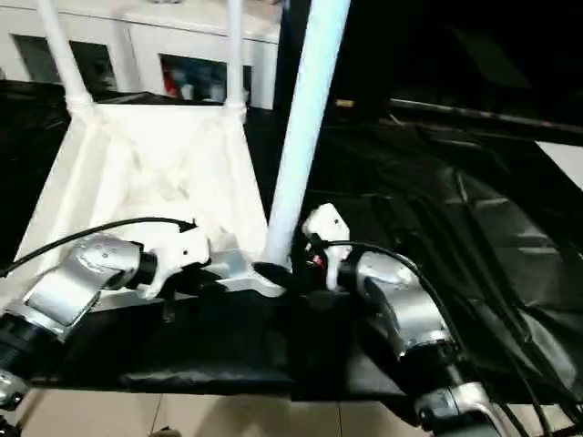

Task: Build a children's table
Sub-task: Rotate leg to tighten

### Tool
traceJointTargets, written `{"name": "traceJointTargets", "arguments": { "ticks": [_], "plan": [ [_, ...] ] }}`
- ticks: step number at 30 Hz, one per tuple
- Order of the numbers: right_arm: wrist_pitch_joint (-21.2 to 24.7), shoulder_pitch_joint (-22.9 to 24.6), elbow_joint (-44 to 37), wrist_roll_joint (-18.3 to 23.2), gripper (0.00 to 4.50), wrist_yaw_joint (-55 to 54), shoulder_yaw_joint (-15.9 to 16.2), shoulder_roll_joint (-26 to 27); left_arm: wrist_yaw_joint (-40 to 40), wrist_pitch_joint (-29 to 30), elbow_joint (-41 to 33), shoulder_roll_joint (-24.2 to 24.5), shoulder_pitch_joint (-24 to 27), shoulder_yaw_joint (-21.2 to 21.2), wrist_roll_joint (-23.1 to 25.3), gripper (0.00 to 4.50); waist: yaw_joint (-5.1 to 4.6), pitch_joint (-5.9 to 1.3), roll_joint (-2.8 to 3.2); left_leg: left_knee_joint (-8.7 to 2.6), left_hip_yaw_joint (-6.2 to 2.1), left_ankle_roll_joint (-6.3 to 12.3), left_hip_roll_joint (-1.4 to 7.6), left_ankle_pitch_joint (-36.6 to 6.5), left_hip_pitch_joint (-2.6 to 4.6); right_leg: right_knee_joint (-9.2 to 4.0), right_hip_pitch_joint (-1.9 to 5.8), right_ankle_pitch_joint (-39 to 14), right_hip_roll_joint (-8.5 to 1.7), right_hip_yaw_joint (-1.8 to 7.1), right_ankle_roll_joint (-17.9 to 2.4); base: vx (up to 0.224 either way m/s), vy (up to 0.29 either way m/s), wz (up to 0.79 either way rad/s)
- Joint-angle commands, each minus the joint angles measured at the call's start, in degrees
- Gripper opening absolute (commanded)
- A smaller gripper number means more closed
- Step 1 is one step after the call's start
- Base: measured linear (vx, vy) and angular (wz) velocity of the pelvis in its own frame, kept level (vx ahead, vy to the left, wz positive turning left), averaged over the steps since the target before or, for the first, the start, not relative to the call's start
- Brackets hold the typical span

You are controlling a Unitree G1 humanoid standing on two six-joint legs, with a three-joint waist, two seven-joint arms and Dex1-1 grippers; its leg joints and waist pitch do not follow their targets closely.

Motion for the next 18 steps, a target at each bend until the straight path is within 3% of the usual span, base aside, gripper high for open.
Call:
{"name": "traceJointTargets", "arguments": {
  "ticks": [1, 4, 5, 9, 18],
  "plan": [
    [0.6, 0.1, -1.1, -0.4, 4.43, -0.3, 0.1, -0.5, 0.5, -1.2, -0.2, -1.2, 0.4, 0.6, -1.2, 0.0, -0.04, -3.49, 0.82, -3.97, -0.01, -0.21, 0.8, -10.0, 0.14, -4.54, 3.11, -13.5, -4.63, 3.46, -6.9, 0.0, 0.0, 0.0],
    [-0.6, -0.2, -0.3, -2.4, 4.43, 0.0, 1.6, -1.0, 0.4, -1.5, 0.4, -1.2, 0.3, 0.8, -0.7, 0.0, -0.04, -3.37, 0.85, -4.04, -0.07, -0.6, 0.8, -11.0, 0.15, -4.9, 3.02, -16.8, -4.7, 3.45, -6.0, 0.0, 0.0, 0.0],
    [-0.6, -0.2, -0.3, -2.7, 4.43, 0.1, 1.9, -1.2, 0.3, -1.5, 0.4, -1.2, 0.4, 0.9, -0.6, 0.0, -0.07, -3.39, 1.08, -4.05, -0.09, -0.72, 0.8, -11.2, 0.16, -4.94, 3.01, -16.7, -4.68, 3.49, -6.0, 0.0, 0.0, 0.0],
    [-0.1, -0.4, 0.0, -4.1, 4.43, -0.9, 2.5, -1.7, 0.2, -1.7, 0.6, -1.0, 0.4, 1.0, -0.5, 0.0, -0.08, -3.46, 0.97, -4.03, -0.1, -0.73, 0.81, -10.6, 0.17, -4.65, 3.06, -14.7, -4.61, 3.52, -6.6, 0.0, 0.0, 0.0],
    [0.3, -1.5, 1.5, -4.0, 4.43, -2.0, 1.6, -0.9, 0.2, -1.5, 0.6, -1.1, 0.5, 1.2, -0.4, 0.0, -0.15, -3.42, 1.09, -4.07, -0.13, -0.79, 0.87, -11.3, 0.26, -4.76, 2.97, -15.4, -4.62, 3.52, -6.6, 0.0, 0.0, 0.0]
  ]
}}
